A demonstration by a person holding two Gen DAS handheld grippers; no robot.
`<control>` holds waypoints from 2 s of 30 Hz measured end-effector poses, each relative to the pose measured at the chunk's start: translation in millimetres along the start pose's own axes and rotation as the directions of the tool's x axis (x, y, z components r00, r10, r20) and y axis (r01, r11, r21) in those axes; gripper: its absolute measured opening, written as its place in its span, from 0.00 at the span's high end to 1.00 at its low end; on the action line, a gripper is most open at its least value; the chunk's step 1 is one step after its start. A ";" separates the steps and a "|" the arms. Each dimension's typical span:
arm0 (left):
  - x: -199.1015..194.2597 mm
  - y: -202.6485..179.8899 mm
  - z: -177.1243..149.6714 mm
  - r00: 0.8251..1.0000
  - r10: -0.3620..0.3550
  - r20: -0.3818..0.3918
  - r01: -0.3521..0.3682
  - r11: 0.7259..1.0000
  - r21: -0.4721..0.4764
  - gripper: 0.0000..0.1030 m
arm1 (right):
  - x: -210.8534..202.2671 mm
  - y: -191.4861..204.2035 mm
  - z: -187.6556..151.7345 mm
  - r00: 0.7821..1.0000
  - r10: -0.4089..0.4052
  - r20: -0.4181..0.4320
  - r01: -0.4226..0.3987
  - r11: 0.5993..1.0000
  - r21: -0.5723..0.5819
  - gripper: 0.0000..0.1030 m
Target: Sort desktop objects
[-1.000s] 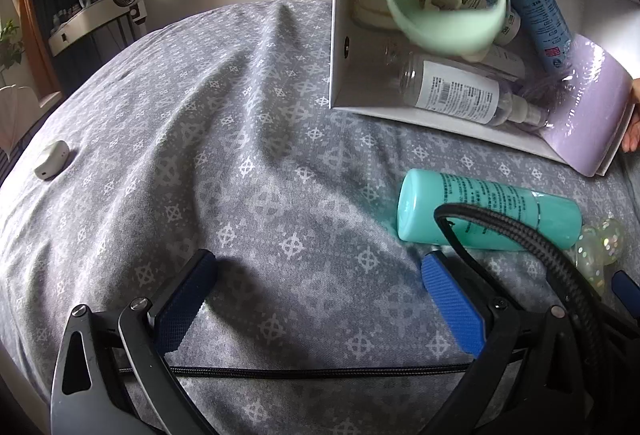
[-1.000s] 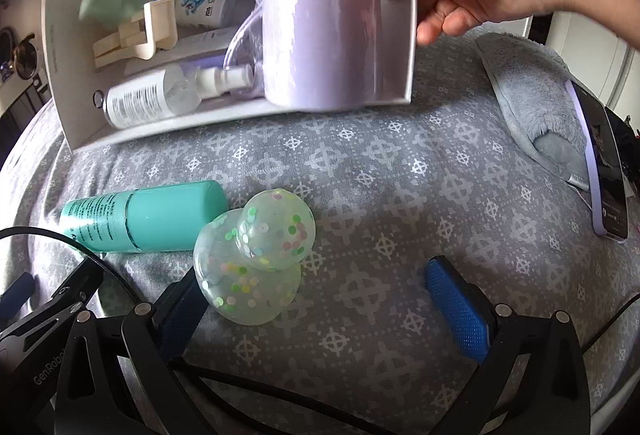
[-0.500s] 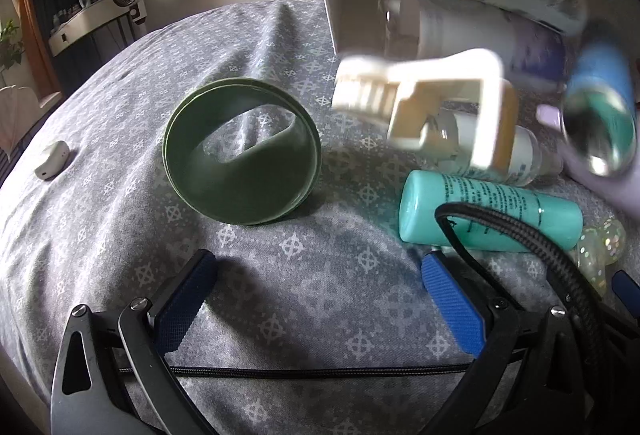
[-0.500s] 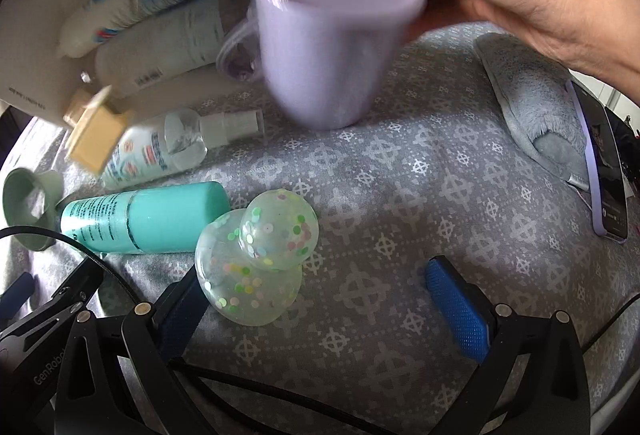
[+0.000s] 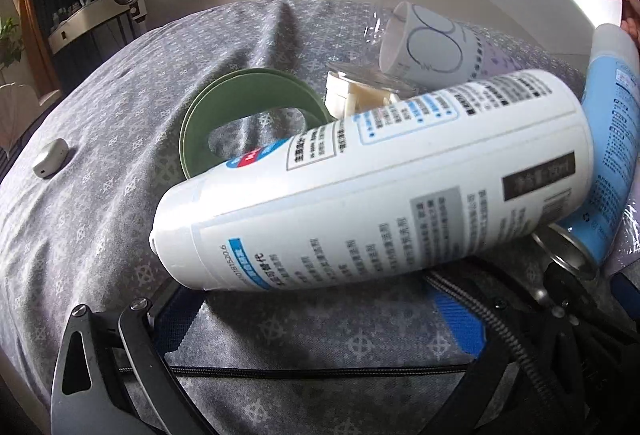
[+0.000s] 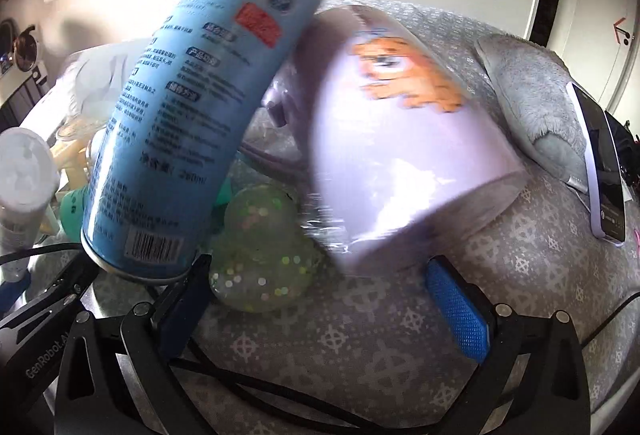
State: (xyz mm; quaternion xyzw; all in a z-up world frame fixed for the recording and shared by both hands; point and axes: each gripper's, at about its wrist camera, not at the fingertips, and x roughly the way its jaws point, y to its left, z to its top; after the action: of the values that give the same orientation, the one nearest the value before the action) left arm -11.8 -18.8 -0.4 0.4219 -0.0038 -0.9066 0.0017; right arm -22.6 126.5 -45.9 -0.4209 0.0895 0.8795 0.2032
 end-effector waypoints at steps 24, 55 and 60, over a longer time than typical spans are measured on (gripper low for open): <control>3.4 -4.6 -2.9 1.000 0.001 -0.001 -0.001 1.000 0.002 0.00 | -3.0 -5.9 -4.1 1.000 0.004 0.003 -0.004 1.000 0.003 0.00; 5.7 -6.8 -4.7 1.000 -0.002 -0.002 0.002 1.000 0.000 0.00 | 0.8 -9.5 4.5 1.000 0.010 0.007 -0.010 1.000 0.008 0.00; 5.8 -6.8 -4.9 1.000 -0.001 -0.002 0.001 1.000 0.001 0.00 | 1.4 -10.8 6.3 1.000 0.009 0.010 -0.009 1.000 0.009 0.00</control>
State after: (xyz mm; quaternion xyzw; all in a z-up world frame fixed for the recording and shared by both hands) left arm -11.8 -12.1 -8.0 0.4228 -0.0038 -0.9062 0.0009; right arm -23.2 138.7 -42.9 -0.4155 0.0943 0.8820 0.2014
